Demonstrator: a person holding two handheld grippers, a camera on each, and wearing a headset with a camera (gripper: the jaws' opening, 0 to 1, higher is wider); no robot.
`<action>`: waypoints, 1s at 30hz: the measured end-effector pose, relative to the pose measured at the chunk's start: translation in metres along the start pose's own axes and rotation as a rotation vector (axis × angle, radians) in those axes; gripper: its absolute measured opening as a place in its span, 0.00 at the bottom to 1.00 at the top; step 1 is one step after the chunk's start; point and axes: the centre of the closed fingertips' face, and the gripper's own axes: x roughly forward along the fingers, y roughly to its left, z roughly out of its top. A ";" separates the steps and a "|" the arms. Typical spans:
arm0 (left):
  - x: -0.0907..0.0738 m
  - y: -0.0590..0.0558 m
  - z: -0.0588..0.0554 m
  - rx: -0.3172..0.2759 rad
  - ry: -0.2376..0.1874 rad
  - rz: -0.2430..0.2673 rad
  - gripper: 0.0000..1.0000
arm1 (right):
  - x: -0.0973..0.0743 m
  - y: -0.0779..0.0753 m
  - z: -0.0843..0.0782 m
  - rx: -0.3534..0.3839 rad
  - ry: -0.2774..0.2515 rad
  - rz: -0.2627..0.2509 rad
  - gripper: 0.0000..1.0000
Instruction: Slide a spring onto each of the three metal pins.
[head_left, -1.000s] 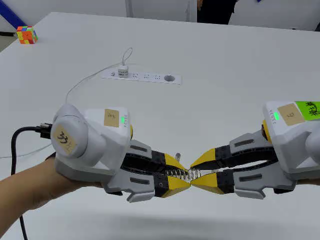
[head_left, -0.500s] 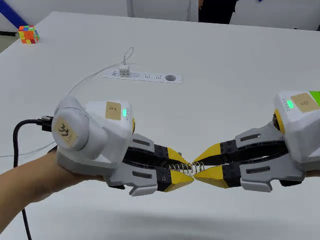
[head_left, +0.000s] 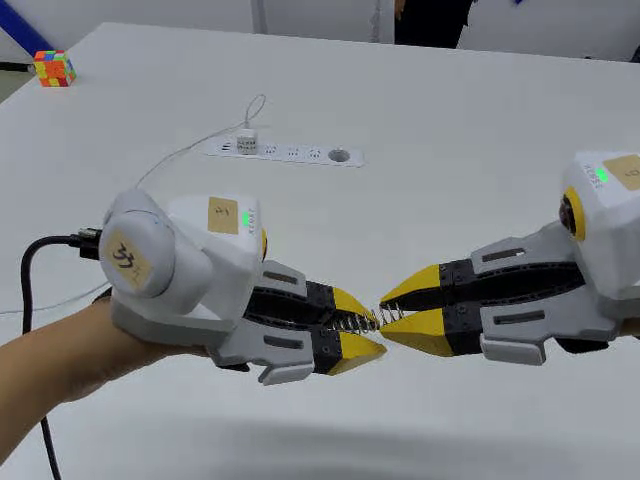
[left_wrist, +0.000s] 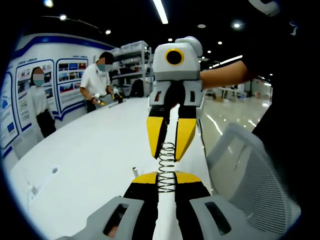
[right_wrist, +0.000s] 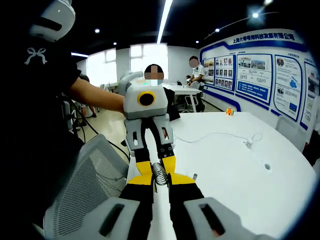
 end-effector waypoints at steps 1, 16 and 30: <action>0.000 -0.001 0.000 -0.007 -0.003 -0.004 0.11 | 0.000 0.001 0.004 0.016 -0.018 0.006 0.12; 0.006 0.004 0.009 0.003 -0.029 0.016 0.11 | 0.003 -0.004 0.024 0.028 -0.092 -0.013 0.11; 0.005 0.010 0.019 0.009 -0.057 0.032 0.12 | 0.000 -0.013 0.033 0.036 -0.098 -0.056 0.10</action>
